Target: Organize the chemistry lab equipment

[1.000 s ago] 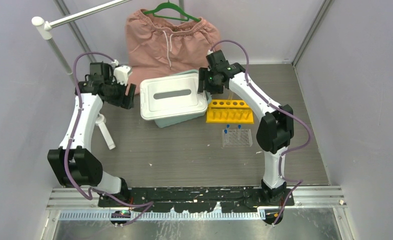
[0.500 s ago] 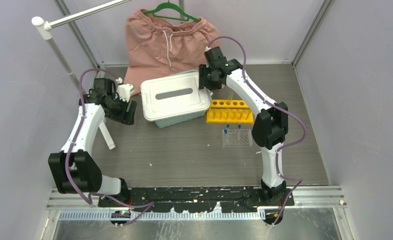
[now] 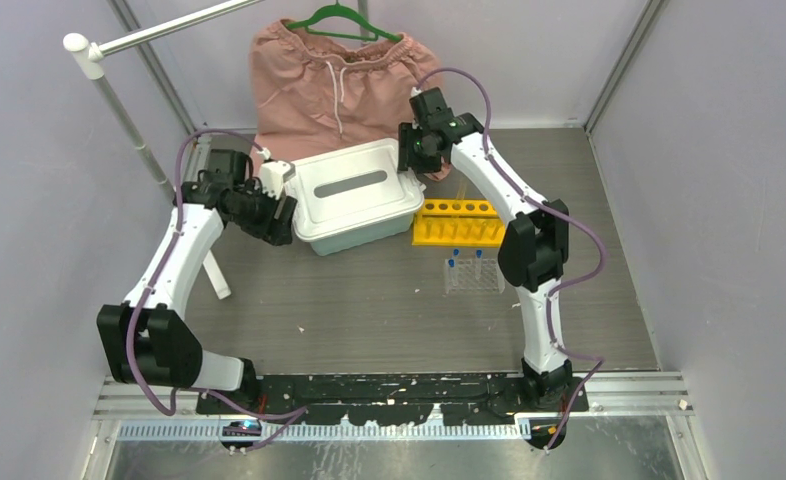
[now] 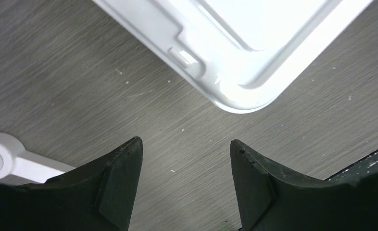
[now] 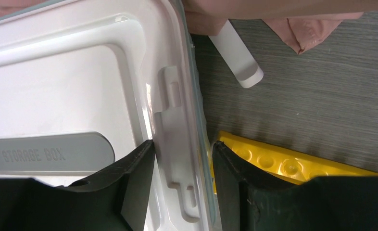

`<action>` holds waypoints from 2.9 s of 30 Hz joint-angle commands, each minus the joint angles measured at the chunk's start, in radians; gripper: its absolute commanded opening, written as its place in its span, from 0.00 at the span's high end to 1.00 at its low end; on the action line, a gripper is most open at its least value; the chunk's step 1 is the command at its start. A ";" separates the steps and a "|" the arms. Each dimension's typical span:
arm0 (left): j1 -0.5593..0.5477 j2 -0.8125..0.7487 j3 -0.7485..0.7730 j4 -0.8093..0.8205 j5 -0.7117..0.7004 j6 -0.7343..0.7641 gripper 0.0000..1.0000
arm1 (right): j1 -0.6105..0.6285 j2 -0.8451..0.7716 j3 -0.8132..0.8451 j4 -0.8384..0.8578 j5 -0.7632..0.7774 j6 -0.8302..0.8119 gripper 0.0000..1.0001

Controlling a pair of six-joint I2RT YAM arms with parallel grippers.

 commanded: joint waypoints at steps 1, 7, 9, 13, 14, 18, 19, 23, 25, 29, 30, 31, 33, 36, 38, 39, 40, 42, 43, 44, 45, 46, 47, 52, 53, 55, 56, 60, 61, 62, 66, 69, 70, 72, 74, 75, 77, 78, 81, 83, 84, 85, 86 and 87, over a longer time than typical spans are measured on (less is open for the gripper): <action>-0.022 -0.028 0.077 -0.008 0.053 -0.036 0.33 | -0.019 0.027 0.082 0.007 -0.032 -0.012 0.48; -0.027 -0.013 0.133 -0.019 0.056 -0.054 0.33 | -0.021 0.077 0.140 -0.011 -0.047 -0.006 0.48; -0.027 -0.004 0.146 -0.011 0.043 -0.061 0.33 | -0.022 0.090 0.148 -0.012 -0.057 -0.004 0.48; -0.028 0.025 0.171 0.010 0.023 -0.071 0.33 | -0.021 0.099 0.141 -0.006 -0.049 0.000 0.50; -0.028 0.035 0.178 0.021 0.014 -0.072 0.33 | -0.021 0.100 0.137 -0.004 -0.046 0.002 0.50; -0.029 0.101 0.222 0.070 -0.044 -0.081 0.33 | -0.021 0.098 0.108 0.007 -0.028 0.005 0.53; -0.028 0.120 0.237 0.085 -0.057 -0.087 0.33 | -0.022 0.098 0.098 0.010 -0.022 0.006 0.54; -0.029 0.205 0.298 0.120 -0.088 -0.113 0.34 | -0.019 0.083 0.043 0.025 -0.003 0.011 0.57; -0.029 0.243 0.325 0.138 -0.103 -0.126 0.34 | -0.015 0.066 -0.009 0.049 -0.002 0.016 0.58; -0.028 0.318 0.387 0.147 -0.128 -0.140 0.35 | -0.005 0.001 -0.109 0.123 -0.002 0.030 0.49; -0.029 0.331 0.399 0.150 -0.131 -0.144 0.35 | -0.005 -0.011 -0.123 0.139 -0.002 0.034 0.48; -0.028 0.343 0.408 0.153 -0.133 -0.146 0.35 | -0.004 -0.019 -0.130 0.147 0.028 0.034 0.47; -0.028 0.360 0.420 0.158 -0.135 -0.148 0.35 | -0.006 -0.024 -0.127 0.152 0.048 0.026 0.47; -0.028 0.376 0.426 0.158 -0.132 -0.148 0.35 | -0.005 -0.009 -0.108 0.135 0.070 0.011 0.47; -0.031 0.377 0.404 0.158 -0.135 -0.144 0.36 | -0.005 -0.004 -0.112 0.127 0.071 0.010 0.48; -0.033 0.377 0.389 0.162 -0.142 -0.139 0.36 | -0.005 -0.005 -0.124 0.129 0.070 0.012 0.49; -0.034 0.377 0.371 0.168 -0.151 -0.134 0.37 | -0.004 -0.007 -0.137 0.137 0.070 0.015 0.49; -0.034 0.376 0.334 0.182 -0.173 -0.116 0.37 | -0.003 -0.013 -0.164 0.151 0.070 0.021 0.49; -0.034 0.377 0.317 0.190 -0.186 -0.110 0.37 | -0.001 -0.016 -0.175 0.156 0.069 0.024 0.49; -0.034 0.377 0.302 0.194 -0.198 -0.102 0.38 | 0.000 -0.019 -0.188 0.162 0.068 0.026 0.50; -0.034 0.378 0.289 0.203 -0.207 -0.098 0.38 | 0.001 -0.024 -0.200 0.168 0.066 0.030 0.50; -0.034 0.380 0.279 0.205 -0.211 -0.096 0.38 | 0.003 -0.029 -0.213 0.177 0.068 0.033 0.50; -0.034 0.380 0.272 0.206 -0.214 -0.095 0.38 | 0.002 -0.038 -0.225 0.186 0.069 0.037 0.49; -0.033 0.360 0.316 0.186 -0.218 -0.102 0.35 | 0.002 -0.107 -0.239 0.226 0.099 0.050 0.34; -0.034 0.355 0.343 0.165 -0.213 -0.100 0.32 | 0.003 -0.122 -0.232 0.229 0.104 0.053 0.30; -0.033 0.343 0.402 0.123 -0.209 -0.095 0.23 | 0.002 -0.156 -0.214 0.233 0.117 0.056 0.24; -0.033 0.335 0.429 0.105 -0.213 -0.094 0.18 | 0.003 -0.172 -0.210 0.238 0.119 0.058 0.22; -0.033 0.275 0.526 0.047 -0.205 -0.098 0.01 | 0.006 -0.233 -0.179 0.222 0.134 0.059 0.06; -0.033 0.256 0.545 0.037 -0.201 -0.106 0.00 | 0.007 -0.248 -0.172 0.211 0.139 0.059 0.01; -0.033 0.237 0.559 0.022 -0.187 -0.107 0.00 | 0.009 -0.266 -0.169 0.201 0.143 0.059 0.00; -0.033 0.141 0.559 -0.040 -0.152 -0.102 0.00 | 0.012 -0.380 -0.209 0.183 0.174 0.065 0.00; -0.033 0.026 0.467 -0.036 -0.140 -0.112 0.00 | 0.012 -0.537 -0.328 0.197 0.224 0.072 0.00; -0.034 -0.023 0.413 -0.024 -0.148 -0.126 0.00 | 0.011 -0.609 -0.394 0.223 0.247 0.073 0.00; -0.032 -0.127 0.314 -0.008 -0.151 -0.138 0.00 | 0.010 -0.785 -0.552 0.297 0.342 0.075 0.00; -0.031 -0.209 0.213 0.008 -0.174 -0.159 0.00 | 0.007 -0.918 -0.687 0.323 0.438 0.077 0.00; -0.030 -0.250 0.156 0.021 -0.185 -0.169 0.00 | 0.004 -0.975 -0.743 0.322 0.490 0.078 0.00; -0.027 -0.320 0.045 0.054 -0.181 -0.169 0.00 | -0.011 -1.049 -0.826 0.284 0.594 0.107 0.00; -0.026 -0.346 -0.012 0.075 -0.180 -0.164 0.00 | -0.027 -1.074 -0.855 0.254 0.632 0.124 0.00; -0.022 -0.391 -0.184 0.138 -0.162 -0.145 0.00 | -0.086 -1.134 -0.988 0.234 0.722 0.175 0.00; -0.018 -0.411 -0.273 0.204 -0.172 -0.154 0.00 | -0.134 -1.200 -1.126 0.303 0.762 0.200 0.00; -0.015 -0.420 -0.314 0.237 -0.169 -0.162 0.00 | -0.160 -1.247 -1.199 0.357 0.760 0.204 0.00; -0.012 -0.433 -0.352 0.271 -0.163 -0.165 0.00 | -0.189 -1.279 -1.275 0.417 0.750 0.203 0.00; -0.011 -0.441 -0.391 0.306 -0.161 -0.166 0.00 | -0.209 -1.304 -1.343 0.502 0.757 0.195 0.00; -0.011 -0.446 -0.425 0.344 -0.165 -0.165 0.00 | -0.215 -1.323 -1.411 0.538 0.790 0.192 0.00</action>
